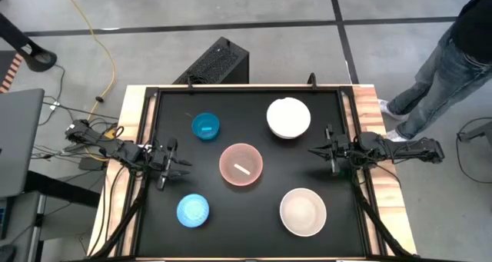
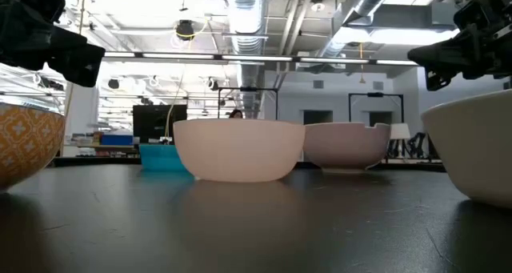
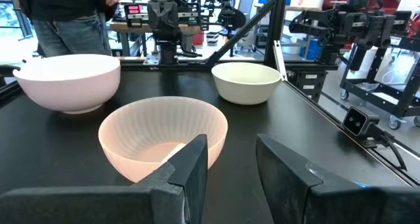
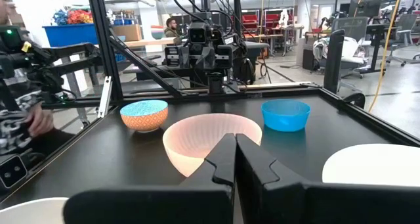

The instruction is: Nest bowls inside each other

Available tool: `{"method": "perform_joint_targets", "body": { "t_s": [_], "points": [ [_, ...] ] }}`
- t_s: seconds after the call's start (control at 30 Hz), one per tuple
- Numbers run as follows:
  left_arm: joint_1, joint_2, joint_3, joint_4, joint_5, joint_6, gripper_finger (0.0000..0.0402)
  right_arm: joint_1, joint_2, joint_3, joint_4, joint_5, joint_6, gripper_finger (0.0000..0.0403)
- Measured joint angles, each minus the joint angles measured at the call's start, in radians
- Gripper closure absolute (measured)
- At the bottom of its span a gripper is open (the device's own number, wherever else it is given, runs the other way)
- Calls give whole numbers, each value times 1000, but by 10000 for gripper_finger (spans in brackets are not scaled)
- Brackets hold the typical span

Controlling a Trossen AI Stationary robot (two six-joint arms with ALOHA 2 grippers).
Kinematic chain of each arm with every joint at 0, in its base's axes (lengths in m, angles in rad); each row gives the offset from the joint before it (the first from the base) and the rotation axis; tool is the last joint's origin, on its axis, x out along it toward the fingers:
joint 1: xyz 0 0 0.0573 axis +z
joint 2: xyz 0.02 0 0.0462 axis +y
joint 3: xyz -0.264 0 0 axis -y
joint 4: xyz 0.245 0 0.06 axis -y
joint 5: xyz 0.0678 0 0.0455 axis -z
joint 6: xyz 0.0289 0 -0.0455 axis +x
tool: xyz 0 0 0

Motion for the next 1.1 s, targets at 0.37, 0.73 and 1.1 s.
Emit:
{"method": "perform_joint_targets", "body": {
  "t_s": [0.37, 0.73, 1.1],
  "points": [
    [0, 0, 0, 0, 0, 0, 284, 0, 0, 0, 0, 0, 0, 376],
    [0, 0, 0, 0, 0, 0, 284, 0, 0, 0, 0, 0, 0, 376],
    [0, 0, 0, 0, 0, 0, 284, -11, 0, -1, 122, 9, -69, 376]
  ]
}}
